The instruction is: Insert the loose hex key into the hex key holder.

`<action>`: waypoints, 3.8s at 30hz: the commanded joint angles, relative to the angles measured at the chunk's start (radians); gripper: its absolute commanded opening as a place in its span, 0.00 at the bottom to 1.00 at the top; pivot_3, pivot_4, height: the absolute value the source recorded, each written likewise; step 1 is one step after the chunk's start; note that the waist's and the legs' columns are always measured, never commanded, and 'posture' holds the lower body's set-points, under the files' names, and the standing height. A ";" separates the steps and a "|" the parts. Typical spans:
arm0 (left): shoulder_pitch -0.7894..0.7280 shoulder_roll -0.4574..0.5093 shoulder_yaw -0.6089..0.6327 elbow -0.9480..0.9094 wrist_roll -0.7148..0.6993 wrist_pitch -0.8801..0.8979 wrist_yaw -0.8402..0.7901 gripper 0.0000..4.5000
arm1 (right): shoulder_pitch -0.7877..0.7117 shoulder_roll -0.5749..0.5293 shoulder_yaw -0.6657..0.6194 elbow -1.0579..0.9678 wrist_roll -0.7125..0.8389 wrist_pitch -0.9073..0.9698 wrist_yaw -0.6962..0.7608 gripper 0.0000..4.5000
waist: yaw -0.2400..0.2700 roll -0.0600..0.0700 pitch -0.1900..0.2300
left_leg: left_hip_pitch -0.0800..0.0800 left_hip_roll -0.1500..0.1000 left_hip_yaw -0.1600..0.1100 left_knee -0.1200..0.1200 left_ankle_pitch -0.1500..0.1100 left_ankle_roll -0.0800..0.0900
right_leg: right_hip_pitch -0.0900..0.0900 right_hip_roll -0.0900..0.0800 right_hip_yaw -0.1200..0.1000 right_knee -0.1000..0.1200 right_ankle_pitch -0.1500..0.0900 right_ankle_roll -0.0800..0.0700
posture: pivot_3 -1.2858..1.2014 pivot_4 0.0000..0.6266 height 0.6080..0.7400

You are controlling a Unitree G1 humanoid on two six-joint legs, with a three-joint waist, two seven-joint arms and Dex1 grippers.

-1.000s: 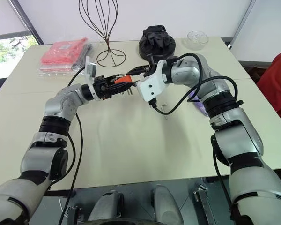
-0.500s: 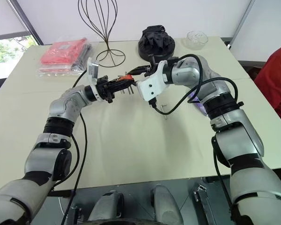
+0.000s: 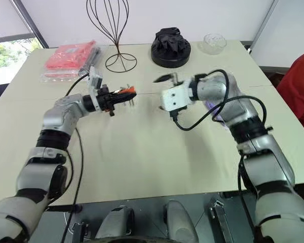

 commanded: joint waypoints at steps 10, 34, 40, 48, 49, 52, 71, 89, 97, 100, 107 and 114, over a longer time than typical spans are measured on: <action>0.146 0.113 -0.015 -0.341 0.026 -0.006 0.020 0.00 | 0.118 0.195 -0.250 -0.377 0.271 1.226 -0.331 0.99 | 0.027 0.001 0.000 | -0.001 -0.001 -0.001 0.000 0.000 0.001 | 0.000 -0.002 0.000 0.000 0.000 0.000 | 0.52 0.24 1.00; 0.289 0.065 0.009 -0.516 -0.024 0.054 0.229 0.00 | 0.134 0.286 -0.004 0.032 0.208 1.013 -0.461 0.11 | -0.015 -0.005 -0.005 | 0.004 0.000 0.000 -0.001 -0.001 0.002 | 0.004 0.003 0.000 0.000 0.000 0.000 | 0.52 0.24 1.00; 0.321 0.069 0.009 -0.545 -0.040 0.068 0.246 0.00 | 0.125 0.298 -0.064 0.044 0.210 0.986 -0.486 0.01 | -0.015 -0.008 -0.009 | 0.007 0.001 -0.001 -0.002 -0.001 0.002 | 0.006 0.002 0.000 0.000 0.000 0.000 | 0.52 0.24 1.00; 0.242 0.113 0.063 -0.523 -0.236 0.288 0.138 0.00 | -0.095 0.357 -0.442 -0.016 0.390 0.467 -0.567 0.01 | -0.008 0.001 -0.002 | -0.003 0.000 0.000 -0.001 -0.001 0.001 | -0.002 0.001 0.000 0.000 0.000 0.000 | 0.52 0.24 1.00; 0.209 0.118 0.058 -0.493 -0.246 0.306 0.114 0.00 | -0.100 0.366 -0.475 -0.062 0.441 0.461 -0.554 0.01 | -0.003 0.001 -0.002 | -0.003 0.000 -0.001 -0.001 -0.001 0.001 | -0.002 0.001 0.000 0.000 0.000 0.000 | 0.52 0.24 1.00; 0.114 0.117 0.025 -0.394 -0.224 0.294 0.062 0.00 | -0.098 0.386 -0.504 -0.158 0.511 0.481 -0.564 0.01 | 0.009 0.001 -0.002 | -0.004 0.000 -0.002 -0.002 -0.001 0.002 | -0.002 0.001 -0.002 -0.001 0.000 0.000 | 0.52 0.24 1.00; -0.205 -0.040 -0.019 -0.051 -0.122 0.134 -0.091 0.00 | -0.025 0.509 -0.420 -0.434 0.733 0.591 -0.644 0.01 | 0.011 0.001 -0.001 | -0.002 -0.001 0.000 -0.001 -0.001 0.001 | -0.001 0.001 -0.001 -0.001 0.000 0.000 | 0.52 0.24 1.00; -0.277 -0.092 0.018 0.065 -0.084 0.027 -0.050 0.00 | 0.013 0.514 -0.390 -0.464 0.749 0.596 -0.694 0.01 | 0.012 0.001 -0.001 | -0.002 -0.001 0.000 -0.001 -0.001 0.001 | -0.001 0.001 -0.001 -0.001 0.000 0.000 | 0.52 0.24 1.00; -0.278 -0.101 0.024 0.049 -0.091 0.038 -0.054 0.00 | 0.035 0.523 -0.379 -0.469 0.752 0.588 -0.712 0.01 | 0.011 0.001 -0.001 | -0.002 -0.001 0.000 -0.001 -0.001 0.001 | -0.001 0.002 -0.001 -0.001 0.000 0.000 | 0.52 0.24 1.00; -0.270 -0.102 0.022 0.031 -0.095 0.048 -0.056 0.00 | 0.043 0.529 -0.375 -0.464 0.748 0.583 -0.715 0.01 | 0.011 0.001 -0.001 | -0.002 -0.001 0.000 -0.001 -0.001 0.001 | -0.001 0.002 -0.001 -0.001 0.000 0.000 | 0.52 0.24 1.00; -0.267 -0.104 0.028 0.026 -0.094 0.045 -0.045 0.00 | 0.054 0.530 -0.371 -0.456 0.748 0.579 -0.718 0.01 | 0.011 0.001 -0.001 | -0.002 -0.001 0.000 -0.001 -0.001 0.001 | -0.001 0.002 -0.001 -0.001 0.000 0.000 | 0.52 0.24 1.00; -0.280 -0.106 0.057 0.022 -0.130 0.090 -0.036 0.00 | 0.071 0.521 -0.366 -0.458 0.742 0.572 -0.712 0.01 | 0.012 0.001 -0.001 | -0.002 -0.001 0.000 -0.001 -0.001 0.001 | -0.001 0.002 -0.001 -0.001 0.000 0.000 | 0.52 0.24 1.00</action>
